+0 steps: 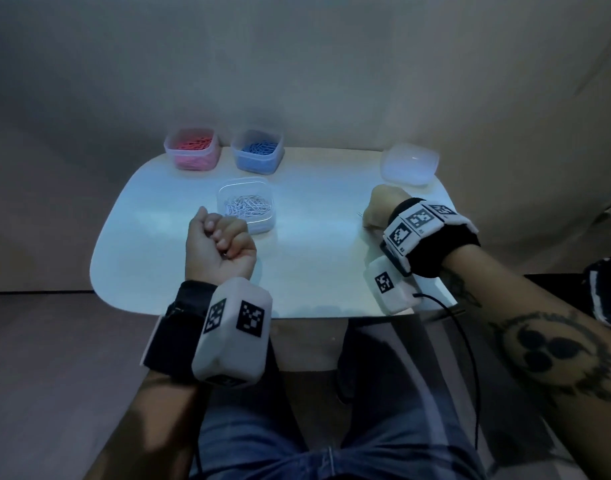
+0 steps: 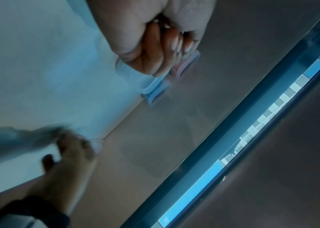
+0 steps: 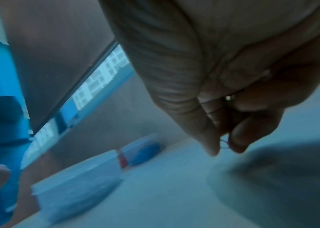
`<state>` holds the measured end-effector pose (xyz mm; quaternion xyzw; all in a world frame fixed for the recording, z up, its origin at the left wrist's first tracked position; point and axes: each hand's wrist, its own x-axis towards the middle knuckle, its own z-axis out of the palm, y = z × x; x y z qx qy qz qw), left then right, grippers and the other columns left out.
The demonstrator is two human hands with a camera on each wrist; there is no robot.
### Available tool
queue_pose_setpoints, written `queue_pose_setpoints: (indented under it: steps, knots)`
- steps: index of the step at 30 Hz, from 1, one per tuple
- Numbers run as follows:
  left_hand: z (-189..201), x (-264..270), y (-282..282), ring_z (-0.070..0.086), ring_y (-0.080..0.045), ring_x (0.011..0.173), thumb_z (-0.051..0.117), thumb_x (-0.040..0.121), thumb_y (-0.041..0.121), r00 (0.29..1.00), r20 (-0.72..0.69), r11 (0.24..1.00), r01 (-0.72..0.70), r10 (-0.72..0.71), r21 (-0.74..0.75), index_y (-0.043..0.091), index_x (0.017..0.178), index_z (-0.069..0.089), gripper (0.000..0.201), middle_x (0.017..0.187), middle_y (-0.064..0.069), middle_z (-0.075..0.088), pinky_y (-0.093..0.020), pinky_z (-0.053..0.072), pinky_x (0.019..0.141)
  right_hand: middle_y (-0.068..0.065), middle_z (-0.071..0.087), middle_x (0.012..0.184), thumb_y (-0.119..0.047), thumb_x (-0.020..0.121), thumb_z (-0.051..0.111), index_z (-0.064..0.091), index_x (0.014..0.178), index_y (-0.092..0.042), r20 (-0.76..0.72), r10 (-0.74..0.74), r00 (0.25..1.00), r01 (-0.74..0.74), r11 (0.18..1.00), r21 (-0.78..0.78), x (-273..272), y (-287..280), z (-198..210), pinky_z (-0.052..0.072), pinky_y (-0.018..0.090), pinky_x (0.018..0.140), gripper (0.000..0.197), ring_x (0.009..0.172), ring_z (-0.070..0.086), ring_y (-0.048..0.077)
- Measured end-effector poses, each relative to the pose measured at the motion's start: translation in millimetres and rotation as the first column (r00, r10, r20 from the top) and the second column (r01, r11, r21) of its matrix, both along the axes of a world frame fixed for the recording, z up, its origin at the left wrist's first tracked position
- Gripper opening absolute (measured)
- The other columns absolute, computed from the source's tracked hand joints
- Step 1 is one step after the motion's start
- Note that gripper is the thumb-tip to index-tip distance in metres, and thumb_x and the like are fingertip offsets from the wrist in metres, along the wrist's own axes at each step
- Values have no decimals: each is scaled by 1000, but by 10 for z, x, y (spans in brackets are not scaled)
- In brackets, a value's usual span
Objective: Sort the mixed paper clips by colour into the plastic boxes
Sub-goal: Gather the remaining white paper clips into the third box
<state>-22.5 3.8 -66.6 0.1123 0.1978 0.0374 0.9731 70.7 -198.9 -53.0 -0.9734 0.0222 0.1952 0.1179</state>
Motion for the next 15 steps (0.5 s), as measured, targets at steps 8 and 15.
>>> queue_pose_setpoints:
  steps: [8, 15]
  knots:
    - [-59, -66, 122, 29, -4, 24, 34, 98, 32, 998, 42, 999, 47, -47, 15, 14, 39, 43, 62, 34, 6, 30, -15, 19, 24, 1, 56, 79, -7, 82, 61, 55, 71, -14, 323, 267, 908, -395, 800, 451, -25, 1120, 259, 47, 30, 80, 15, 83, 53, 18]
    - [311, 435, 293, 28, -2, 29, 30, 98, 22, 994, -20, 876, 108, -112, 470, 19, 62, 33, 36, 37, 8, 32, -10, 17, 28, 6, 58, 117, -1, 84, 47, 65, 110, -15, 340, 397, 853, -496, 820, 287, 26, 908, 141, 37, 26, 96, 34, 110, 51, 21]
